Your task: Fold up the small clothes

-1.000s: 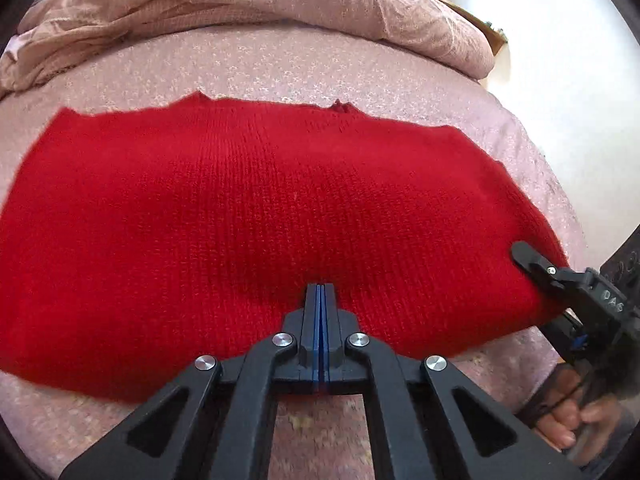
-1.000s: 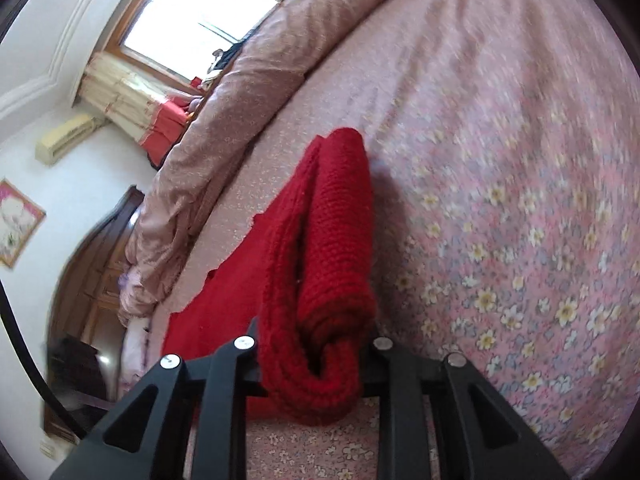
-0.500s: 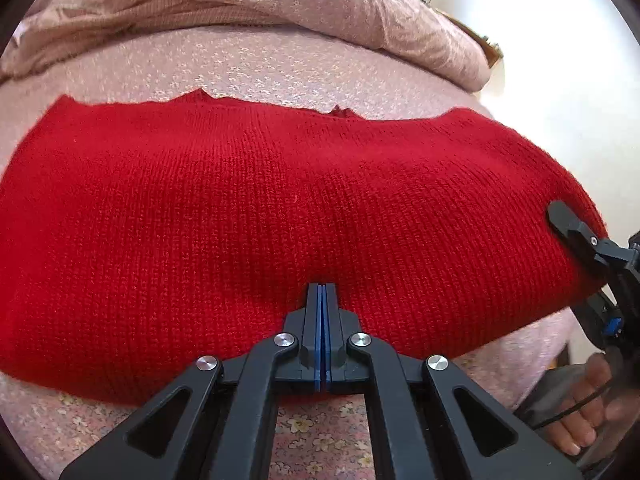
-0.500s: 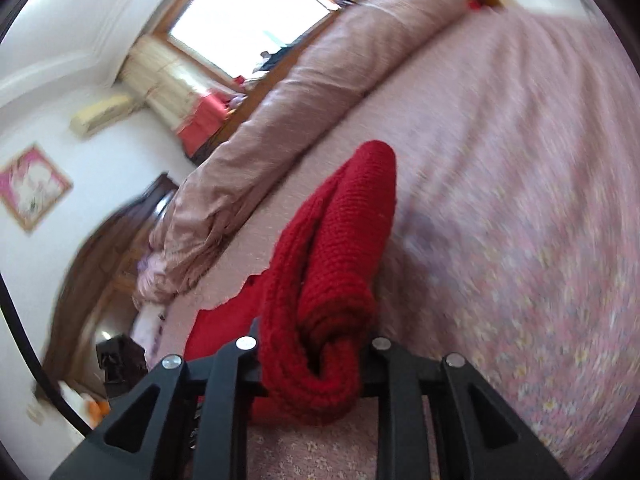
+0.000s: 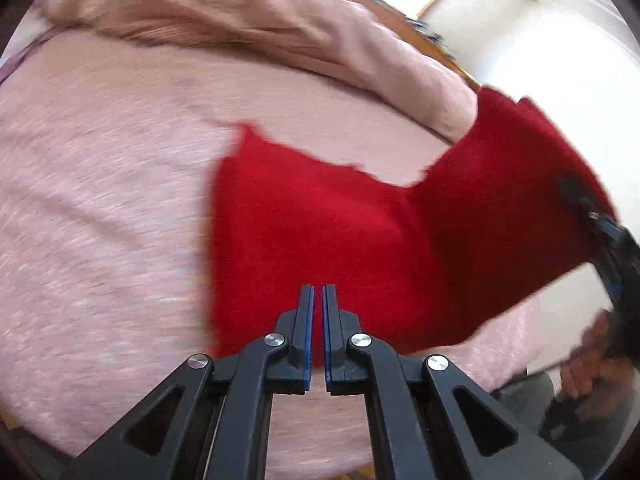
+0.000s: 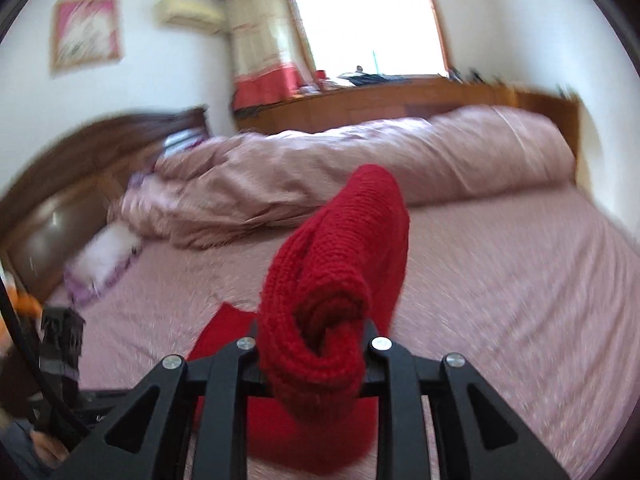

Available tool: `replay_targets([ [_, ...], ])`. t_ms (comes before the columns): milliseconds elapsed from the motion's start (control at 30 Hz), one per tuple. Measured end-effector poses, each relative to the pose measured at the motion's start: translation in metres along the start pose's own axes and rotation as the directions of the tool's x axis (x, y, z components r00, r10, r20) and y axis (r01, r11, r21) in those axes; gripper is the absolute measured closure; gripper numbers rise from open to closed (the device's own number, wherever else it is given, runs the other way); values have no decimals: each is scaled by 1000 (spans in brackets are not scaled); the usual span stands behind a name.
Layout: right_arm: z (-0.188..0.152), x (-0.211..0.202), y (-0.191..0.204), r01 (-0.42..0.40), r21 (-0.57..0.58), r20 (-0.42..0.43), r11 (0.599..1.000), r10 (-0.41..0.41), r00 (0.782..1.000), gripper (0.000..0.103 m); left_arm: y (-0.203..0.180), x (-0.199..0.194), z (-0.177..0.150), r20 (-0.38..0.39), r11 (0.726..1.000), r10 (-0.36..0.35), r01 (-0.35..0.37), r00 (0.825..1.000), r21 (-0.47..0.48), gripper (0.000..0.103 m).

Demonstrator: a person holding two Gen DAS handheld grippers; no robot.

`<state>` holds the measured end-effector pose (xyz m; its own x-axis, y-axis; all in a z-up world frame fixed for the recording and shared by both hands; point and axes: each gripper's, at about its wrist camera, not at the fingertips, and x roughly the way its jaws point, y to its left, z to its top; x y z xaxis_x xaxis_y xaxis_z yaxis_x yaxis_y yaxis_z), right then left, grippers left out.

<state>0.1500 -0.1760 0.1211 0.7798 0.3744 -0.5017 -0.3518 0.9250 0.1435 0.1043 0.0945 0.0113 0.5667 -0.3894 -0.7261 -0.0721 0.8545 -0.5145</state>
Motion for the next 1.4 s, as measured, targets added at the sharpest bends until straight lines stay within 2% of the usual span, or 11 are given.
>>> replay_targets([
  [167,-44,69,139,56,-270,-46,961,-71,996,81,56,-3,-13,-3,981,68,-68,998,-180,103],
  [267,-98,131,173,33,-310,-230,950,-109,967,80,68,-3,-19,-18,973,110,-112,994,-203,103],
  [400,-113,121,188,88,-394,-128,915,-149,981,69,74,0,-23,-43,973,108,-114,993,-199,103],
  [567,-92,85,155,-84,-222,-102,971,63,993,45,64,11,-21,-61,978,93,-102,994,-183,103],
  [667,-85,52,130,-236,-96,-53,967,231,971,34,56,8,-21,-48,980,82,-89,995,-178,91],
  [733,-87,27,114,-262,-77,-1,962,263,965,27,54,7,-19,-28,979,52,-57,998,-193,83],
  [800,-92,2,93,-249,-76,69,966,254,965,14,59,-3,-18,-1,975,14,-14,1000,-221,79],
  [900,-105,-18,60,-159,-72,104,985,166,981,12,68,-20,-26,62,950,-97,111,993,-291,64],
  [1033,-135,-11,8,-38,24,14,999,37,999,11,71,-29,-34,153,855,-324,358,934,-375,32],
  [1100,-148,-5,-12,-28,103,-19,994,30,999,11,65,-23,-32,146,807,-417,439,897,-395,28],
  [1400,-164,19,-12,-14,57,-85,998,19,996,11,37,22,5,29,818,-416,388,909,-425,28],
])
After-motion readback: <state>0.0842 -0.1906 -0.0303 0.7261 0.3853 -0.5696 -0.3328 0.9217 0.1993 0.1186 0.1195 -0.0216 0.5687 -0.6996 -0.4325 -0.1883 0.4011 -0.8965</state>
